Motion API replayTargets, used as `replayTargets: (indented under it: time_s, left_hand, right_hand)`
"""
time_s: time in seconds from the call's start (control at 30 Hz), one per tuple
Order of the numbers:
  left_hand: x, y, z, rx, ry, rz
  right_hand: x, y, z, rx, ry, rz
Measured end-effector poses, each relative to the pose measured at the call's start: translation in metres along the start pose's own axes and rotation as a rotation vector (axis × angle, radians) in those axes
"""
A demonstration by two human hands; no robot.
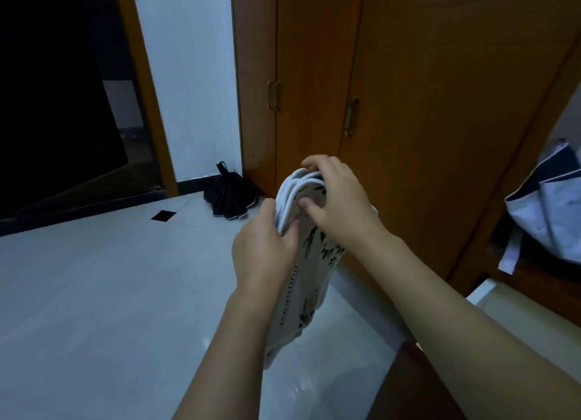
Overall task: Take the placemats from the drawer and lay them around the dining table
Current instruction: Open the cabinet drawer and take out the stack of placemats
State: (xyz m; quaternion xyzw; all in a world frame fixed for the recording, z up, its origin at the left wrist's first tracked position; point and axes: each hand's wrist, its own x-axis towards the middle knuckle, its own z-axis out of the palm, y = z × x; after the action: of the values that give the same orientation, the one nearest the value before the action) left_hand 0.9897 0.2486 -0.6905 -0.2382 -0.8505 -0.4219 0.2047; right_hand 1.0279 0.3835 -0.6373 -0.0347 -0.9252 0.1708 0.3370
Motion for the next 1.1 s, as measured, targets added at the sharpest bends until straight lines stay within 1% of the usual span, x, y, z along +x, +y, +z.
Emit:
replayTargets:
  time_s: [0.07, 0.13, 0.2, 0.3, 0.4, 0.5, 0.6, 0.7, 0.83, 0.93, 1.1]
  left_hand:
    - [-0.002, 0.004, 0.008, -0.001, -0.014, 0.006]
    - [-0.004, 0.008, 0.017, -0.002, -0.026, 0.028]
    - [-0.006, 0.012, 0.025, -0.005, -0.034, 0.066]
    - [-0.011, 0.02, 0.039, 0.012, -0.081, 0.118]
    - [-0.017, 0.026, 0.052, 0.076, -0.16, 0.134]
    - [-0.027, 0.029, 0.066, 0.107, -0.24, 0.138]
    - [-0.035, 0.032, 0.077, 0.12, -0.294, 0.149]
    - [-0.039, 0.034, 0.086, 0.116, -0.337, 0.145]
    - [-0.045, 0.039, 0.099, 0.113, -0.352, 0.157]
    - [-0.05, 0.04, 0.107, 0.136, -0.338, 0.185]
    - [-0.063, 0.035, 0.116, 0.182, -0.347, 0.245]
  right_hand:
    - [-0.007, 0.007, -0.003, 0.013, 0.041, 0.095]
    - [-0.016, 0.017, -0.005, -0.034, 0.093, 0.175]
    - [-0.028, 0.028, -0.008, -0.06, 0.102, 0.239]
    - [-0.055, 0.044, -0.015, -0.022, 0.04, 0.326]
    - [-0.09, 0.058, -0.022, 0.003, -0.041, 0.399]
    - [-0.125, 0.07, -0.037, -0.059, -0.124, 0.432]
    - [-0.169, 0.082, -0.049, -0.102, -0.246, 0.506]
    - [-0.21, 0.085, -0.047, -0.097, -0.358, 0.485]
    - [-0.217, 0.09, -0.037, -0.122, -0.37, 0.44]
    - [-0.216, 0.093, -0.034, -0.119, -0.391, 0.444]
    - [-0.216, 0.099, -0.029, -0.128, -0.358, 0.467]
